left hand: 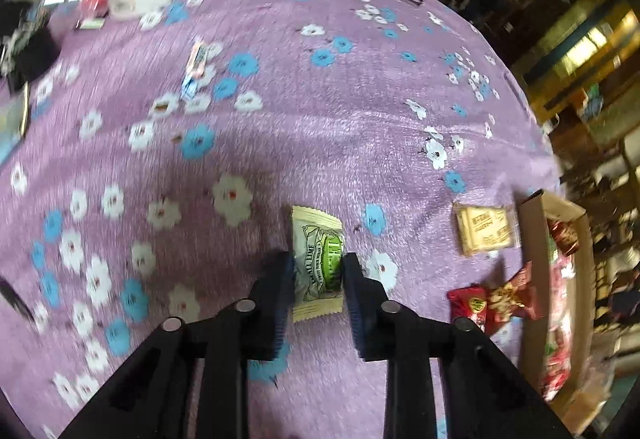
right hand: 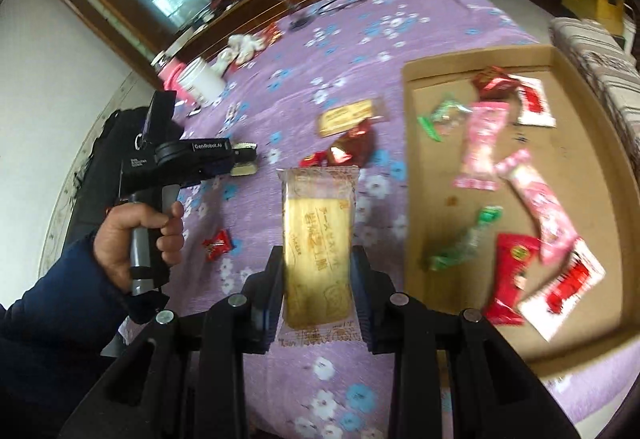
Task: Organize snacks
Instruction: 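Carry yellow biscuit in right gripper while left carries green-white candy to tray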
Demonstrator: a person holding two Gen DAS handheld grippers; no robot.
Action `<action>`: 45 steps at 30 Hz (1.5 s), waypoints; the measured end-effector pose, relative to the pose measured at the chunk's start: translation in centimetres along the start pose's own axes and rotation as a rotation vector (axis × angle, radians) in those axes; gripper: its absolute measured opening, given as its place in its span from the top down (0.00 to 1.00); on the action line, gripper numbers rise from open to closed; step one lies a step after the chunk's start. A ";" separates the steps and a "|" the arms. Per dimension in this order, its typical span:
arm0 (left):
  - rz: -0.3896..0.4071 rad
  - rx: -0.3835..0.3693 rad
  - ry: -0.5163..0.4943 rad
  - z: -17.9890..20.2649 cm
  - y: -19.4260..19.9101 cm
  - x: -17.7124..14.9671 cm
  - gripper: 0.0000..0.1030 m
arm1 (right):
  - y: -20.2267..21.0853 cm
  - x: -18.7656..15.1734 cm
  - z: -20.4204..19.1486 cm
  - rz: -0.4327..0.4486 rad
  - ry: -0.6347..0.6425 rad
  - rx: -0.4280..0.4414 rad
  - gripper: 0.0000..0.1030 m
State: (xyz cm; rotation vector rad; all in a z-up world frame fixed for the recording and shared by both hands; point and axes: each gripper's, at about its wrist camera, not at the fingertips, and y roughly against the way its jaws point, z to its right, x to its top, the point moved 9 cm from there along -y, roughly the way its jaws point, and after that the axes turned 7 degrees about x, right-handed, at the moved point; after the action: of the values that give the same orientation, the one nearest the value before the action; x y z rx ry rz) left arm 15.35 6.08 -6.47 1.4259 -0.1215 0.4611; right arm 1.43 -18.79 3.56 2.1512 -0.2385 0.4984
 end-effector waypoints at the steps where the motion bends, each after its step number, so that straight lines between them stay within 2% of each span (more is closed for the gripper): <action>1: 0.010 0.001 -0.008 -0.1 0.0 0.0 0.78 | 0.2 0.0 0.3 0.004 -0.010 -0.003 0.70; 5: 0.032 -0.016 -0.051 0.2 0.5 -1.1 0.80 | 0.8 -0.1 0.9 0.014 -0.030 -0.007 0.70; 14: 0.034 -0.088 -0.152 3.0 3.6 -6.4 0.80 | 0.0 0.3 0.5 0.010 -0.045 0.013 0.70; 20: 0.091 -0.139 -0.198 4.9 7.6 -7.2 0.80 | -1.0 0.3 -0.9 -0.013 -0.016 0.045 0.70; 28: 0.110 -0.156 -0.221 6.6 9.8 -7.9 0.80 | -0.7 0.4 -1.2 -0.007 -0.015 0.074 0.70; 34: 0.107 -0.165 -0.264 9.2 10.2 -9.0 0.80 | 0.3 0.4 0.1 0.013 -0.038 0.082 0.70; 45: 0.088 -0.208 -0.358 15.9 10.1 -10.6 0.80 | 3.2 0.4 5.0 0.064 -0.123 0.049 0.70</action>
State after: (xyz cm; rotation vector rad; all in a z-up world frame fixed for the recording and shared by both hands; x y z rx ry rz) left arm 5.01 -11.09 1.58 1.2891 -0.5082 0.2522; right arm 2.03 -24.73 3.51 2.2308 -0.3679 0.4126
